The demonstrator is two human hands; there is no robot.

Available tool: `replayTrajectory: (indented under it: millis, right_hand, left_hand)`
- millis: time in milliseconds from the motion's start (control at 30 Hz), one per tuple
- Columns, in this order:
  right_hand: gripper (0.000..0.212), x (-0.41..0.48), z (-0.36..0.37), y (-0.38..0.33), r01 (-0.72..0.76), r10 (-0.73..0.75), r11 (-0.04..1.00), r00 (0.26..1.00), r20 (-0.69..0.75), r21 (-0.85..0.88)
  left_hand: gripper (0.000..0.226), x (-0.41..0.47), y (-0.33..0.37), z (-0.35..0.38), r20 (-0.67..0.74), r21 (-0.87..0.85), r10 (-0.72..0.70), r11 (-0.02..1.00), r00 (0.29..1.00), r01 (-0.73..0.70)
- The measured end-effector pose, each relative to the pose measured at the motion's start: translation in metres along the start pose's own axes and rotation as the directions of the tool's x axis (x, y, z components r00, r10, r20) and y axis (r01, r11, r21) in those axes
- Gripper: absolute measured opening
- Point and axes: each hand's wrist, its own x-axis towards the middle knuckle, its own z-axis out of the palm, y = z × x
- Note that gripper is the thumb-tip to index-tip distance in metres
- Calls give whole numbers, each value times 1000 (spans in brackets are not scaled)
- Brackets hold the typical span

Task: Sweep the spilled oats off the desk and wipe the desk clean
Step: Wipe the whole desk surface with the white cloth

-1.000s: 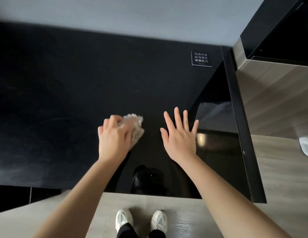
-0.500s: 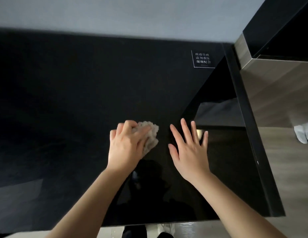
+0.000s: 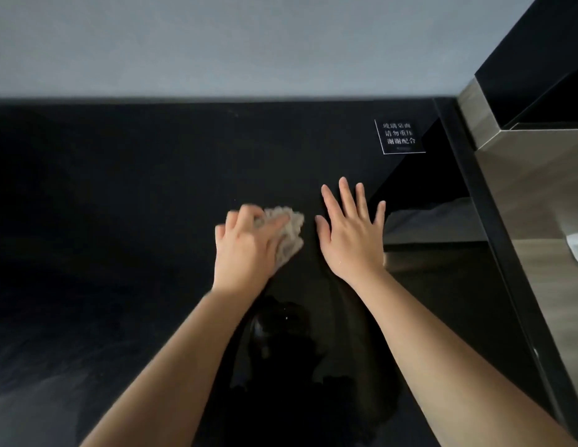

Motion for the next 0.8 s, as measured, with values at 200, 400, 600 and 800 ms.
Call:
replayTrajectory:
  millis: [200, 400, 600, 800]
  right_hand:
    - [57, -1, -1, -1, -8, 8, 1000, 1000, -12, 17]
    - [58, 0, -4, -2, -6, 6, 1000, 1000, 5, 17]
    - [57, -1, -4, -1, -11, 11, 999, 1000, -7, 32]
    - [55, 2, -5, -3, -4, 4, 1000, 1000, 16, -9]
  left_hand:
    - [38, -15, 8, -1, 24, -44, 36, 998, 999, -35]
    - [39, -12, -4, 3, 13, -29, 144, 989, 990, -143]
    - [30, 22, -6, 6, -66, -15, -100, 995, 993, 99]
    - [32, -20, -25, -6, -102, -39, -145, 989, 984, 142]
